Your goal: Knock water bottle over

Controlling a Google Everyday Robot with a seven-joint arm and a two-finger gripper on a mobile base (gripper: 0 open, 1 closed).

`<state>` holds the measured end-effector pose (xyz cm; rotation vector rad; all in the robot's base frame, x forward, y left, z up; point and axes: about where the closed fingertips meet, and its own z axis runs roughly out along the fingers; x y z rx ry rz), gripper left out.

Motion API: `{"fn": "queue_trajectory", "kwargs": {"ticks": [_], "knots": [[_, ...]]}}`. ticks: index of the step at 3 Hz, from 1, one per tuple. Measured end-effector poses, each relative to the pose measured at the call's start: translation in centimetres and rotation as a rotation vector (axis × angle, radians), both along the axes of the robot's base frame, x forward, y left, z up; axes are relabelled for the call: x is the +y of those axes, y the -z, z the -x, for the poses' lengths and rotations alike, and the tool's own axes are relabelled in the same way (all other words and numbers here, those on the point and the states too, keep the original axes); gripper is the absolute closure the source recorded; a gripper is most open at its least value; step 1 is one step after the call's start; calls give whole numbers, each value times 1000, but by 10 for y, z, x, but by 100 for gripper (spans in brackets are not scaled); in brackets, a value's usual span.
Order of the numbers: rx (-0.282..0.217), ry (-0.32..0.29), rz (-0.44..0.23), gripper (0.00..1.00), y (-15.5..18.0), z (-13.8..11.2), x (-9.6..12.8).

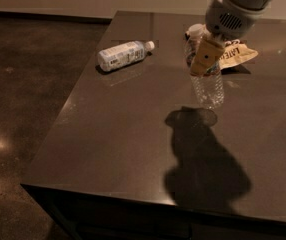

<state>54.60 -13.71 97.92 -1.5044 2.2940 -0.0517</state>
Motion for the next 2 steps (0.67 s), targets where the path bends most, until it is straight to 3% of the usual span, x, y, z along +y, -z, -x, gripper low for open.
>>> {"fn": "queue_trajectory", "kwargs": {"ticks": [1, 2], "knots": [[84, -64, 193, 100, 14, 11, -4], [152, -129, 351, 80, 37, 10, 1]]}}
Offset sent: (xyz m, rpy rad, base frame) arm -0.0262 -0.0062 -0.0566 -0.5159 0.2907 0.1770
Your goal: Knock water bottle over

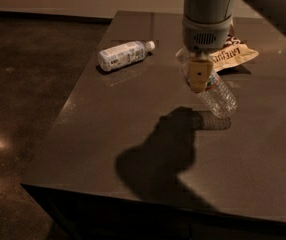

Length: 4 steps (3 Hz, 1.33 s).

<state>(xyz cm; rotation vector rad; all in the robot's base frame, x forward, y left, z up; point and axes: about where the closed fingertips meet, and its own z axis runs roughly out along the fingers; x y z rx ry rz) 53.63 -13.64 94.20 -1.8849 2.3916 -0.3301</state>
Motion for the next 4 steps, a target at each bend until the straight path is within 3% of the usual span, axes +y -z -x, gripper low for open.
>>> {"fn": "queue_trajectory", "kwargs": {"ticks": [1, 3, 4], "knots": [[28, -51, 65, 49, 16, -4, 11], [73, -91, 85, 0, 39, 2, 19], [128, -89, 58, 0, 58, 12, 18]]}}
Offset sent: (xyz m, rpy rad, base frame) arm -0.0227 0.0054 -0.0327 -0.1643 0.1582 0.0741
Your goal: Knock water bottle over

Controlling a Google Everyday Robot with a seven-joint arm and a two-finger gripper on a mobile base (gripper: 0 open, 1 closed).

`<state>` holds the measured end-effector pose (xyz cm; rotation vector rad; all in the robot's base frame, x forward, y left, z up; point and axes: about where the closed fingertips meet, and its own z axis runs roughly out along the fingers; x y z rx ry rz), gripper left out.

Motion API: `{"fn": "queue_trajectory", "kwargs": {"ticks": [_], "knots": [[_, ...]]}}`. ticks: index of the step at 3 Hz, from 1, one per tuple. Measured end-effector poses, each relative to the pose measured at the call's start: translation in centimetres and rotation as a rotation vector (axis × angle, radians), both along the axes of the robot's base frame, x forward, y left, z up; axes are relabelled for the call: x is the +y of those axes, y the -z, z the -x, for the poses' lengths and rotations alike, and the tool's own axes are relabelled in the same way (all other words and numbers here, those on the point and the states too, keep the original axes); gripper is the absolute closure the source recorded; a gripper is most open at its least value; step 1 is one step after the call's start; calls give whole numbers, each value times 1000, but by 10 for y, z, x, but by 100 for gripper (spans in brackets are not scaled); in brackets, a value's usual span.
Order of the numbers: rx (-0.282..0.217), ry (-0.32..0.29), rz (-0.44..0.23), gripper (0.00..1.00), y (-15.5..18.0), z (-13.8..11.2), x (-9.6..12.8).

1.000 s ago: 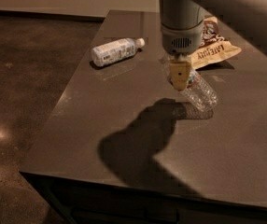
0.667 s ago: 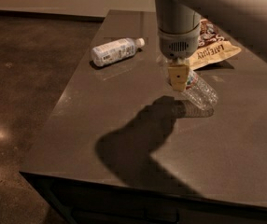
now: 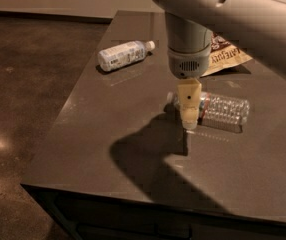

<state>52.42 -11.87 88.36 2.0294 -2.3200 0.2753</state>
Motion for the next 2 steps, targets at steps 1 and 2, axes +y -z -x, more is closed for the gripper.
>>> {"fn": "queue_trajectory", "kwargs": {"ticks": [1, 2], "knots": [[35, 18, -28, 0, 11, 8, -6], [9, 13, -44, 0, 12, 2, -1]]}}
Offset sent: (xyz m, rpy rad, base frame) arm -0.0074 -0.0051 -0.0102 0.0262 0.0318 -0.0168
